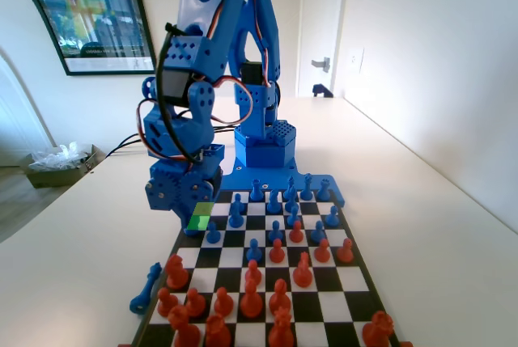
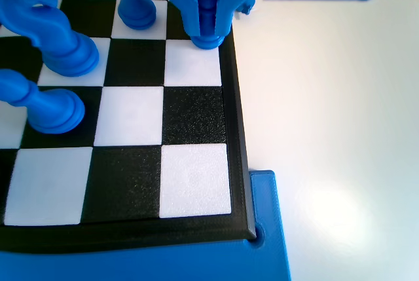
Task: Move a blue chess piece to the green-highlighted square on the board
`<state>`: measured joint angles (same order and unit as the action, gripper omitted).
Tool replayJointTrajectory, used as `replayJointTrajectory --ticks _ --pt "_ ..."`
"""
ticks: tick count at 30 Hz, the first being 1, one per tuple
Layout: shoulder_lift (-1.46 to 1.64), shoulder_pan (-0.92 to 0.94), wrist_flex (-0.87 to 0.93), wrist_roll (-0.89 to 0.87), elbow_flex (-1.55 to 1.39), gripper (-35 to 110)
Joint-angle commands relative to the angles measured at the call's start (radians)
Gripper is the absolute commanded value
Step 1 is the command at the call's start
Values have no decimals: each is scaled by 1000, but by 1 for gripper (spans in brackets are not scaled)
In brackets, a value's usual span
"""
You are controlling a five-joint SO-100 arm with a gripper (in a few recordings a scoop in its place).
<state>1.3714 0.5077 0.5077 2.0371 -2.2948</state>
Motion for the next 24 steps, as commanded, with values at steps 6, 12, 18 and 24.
replayJointTrajectory --ticks 6,12,18,24 --pt "55 -8 150 -34 89 1" --pt "74 -12 193 -43 109 1" --pt "74 -15 195 -49 117 1" --pt "74 -14 193 -58 124 4"
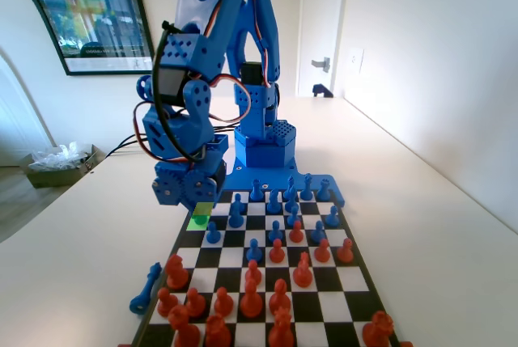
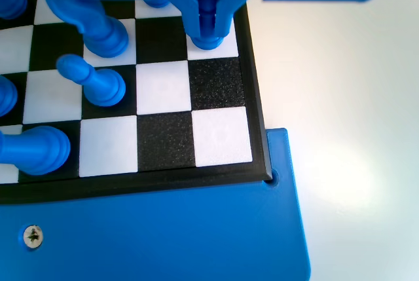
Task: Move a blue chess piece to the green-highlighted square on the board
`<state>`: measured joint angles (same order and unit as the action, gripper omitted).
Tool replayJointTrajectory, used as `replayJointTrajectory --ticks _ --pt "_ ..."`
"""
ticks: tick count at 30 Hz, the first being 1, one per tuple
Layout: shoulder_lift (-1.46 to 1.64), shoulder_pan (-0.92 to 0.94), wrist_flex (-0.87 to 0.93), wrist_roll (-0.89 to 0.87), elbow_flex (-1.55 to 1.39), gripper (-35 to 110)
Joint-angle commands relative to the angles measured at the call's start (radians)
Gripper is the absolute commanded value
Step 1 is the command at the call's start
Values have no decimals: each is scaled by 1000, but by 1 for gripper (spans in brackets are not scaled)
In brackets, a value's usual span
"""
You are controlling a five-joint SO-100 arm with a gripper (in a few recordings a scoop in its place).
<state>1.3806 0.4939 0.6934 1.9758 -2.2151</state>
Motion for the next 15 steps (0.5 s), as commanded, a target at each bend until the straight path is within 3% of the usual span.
replayJointTrajectory --ticks 1,15 --pt "66 0 8 2 46 4" --pt "84 -3 12 -14 48 7"
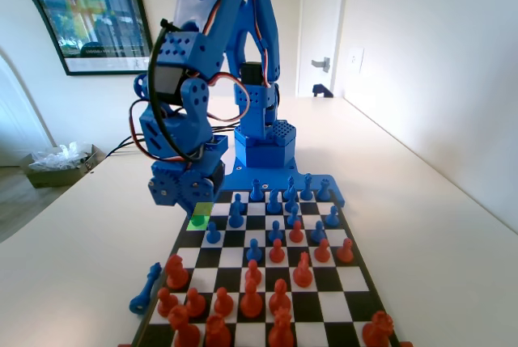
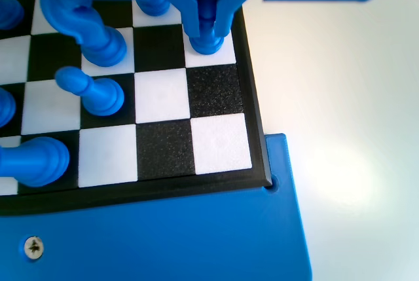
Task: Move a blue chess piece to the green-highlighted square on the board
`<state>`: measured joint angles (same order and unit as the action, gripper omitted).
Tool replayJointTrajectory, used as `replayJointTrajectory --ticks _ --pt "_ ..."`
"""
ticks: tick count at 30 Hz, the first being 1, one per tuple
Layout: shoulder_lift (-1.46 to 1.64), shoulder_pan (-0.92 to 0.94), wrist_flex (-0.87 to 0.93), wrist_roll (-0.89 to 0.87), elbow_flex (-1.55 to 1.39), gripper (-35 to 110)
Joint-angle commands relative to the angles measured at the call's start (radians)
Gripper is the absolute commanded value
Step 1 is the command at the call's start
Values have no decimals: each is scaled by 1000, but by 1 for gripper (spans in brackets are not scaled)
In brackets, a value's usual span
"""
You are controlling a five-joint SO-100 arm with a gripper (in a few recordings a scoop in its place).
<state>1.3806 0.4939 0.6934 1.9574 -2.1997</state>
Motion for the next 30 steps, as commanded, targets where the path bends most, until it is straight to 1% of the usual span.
replayJointTrajectory --ticks 1,8,15,24,30 --pt "84 -3 12 5 32 7" --pt "98 -6 35 3 35 7" --pt "158 -15 176 2 78 7" --pt "224 -6 278 32 101 6" --pt "282 -15 388 34 158 1"
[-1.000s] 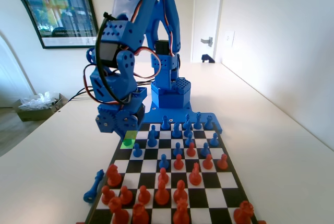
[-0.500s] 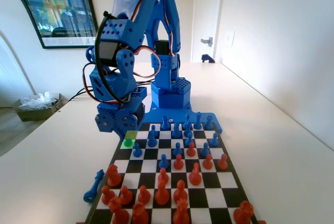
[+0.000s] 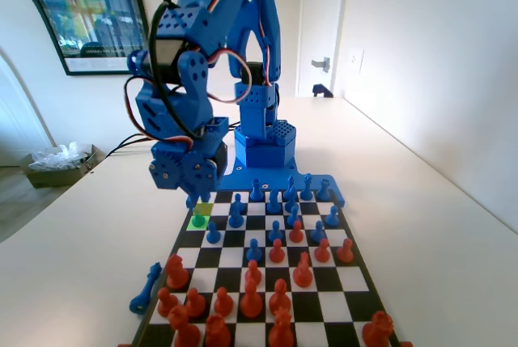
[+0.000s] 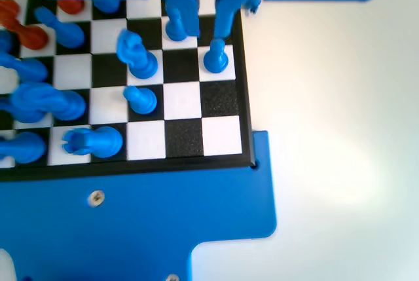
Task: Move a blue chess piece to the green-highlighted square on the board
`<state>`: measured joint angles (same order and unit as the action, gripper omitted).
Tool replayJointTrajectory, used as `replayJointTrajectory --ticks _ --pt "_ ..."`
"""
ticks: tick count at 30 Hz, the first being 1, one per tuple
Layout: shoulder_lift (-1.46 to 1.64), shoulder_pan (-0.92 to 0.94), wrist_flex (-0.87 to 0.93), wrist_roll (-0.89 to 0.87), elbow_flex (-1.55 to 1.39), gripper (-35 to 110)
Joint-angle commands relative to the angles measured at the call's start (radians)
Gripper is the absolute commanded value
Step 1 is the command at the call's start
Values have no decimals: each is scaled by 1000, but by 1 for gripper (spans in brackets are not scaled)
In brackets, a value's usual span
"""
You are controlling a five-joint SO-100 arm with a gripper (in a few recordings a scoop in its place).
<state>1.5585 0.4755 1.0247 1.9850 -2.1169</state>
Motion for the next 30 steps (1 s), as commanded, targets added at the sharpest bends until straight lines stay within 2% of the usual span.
replayJointTrajectory --ticks 1,15,30 --pt "118 -2 66 5 80 1" --pt "285 -8 199 -32 169 1" --pt "374 28 190 -12 156 1"
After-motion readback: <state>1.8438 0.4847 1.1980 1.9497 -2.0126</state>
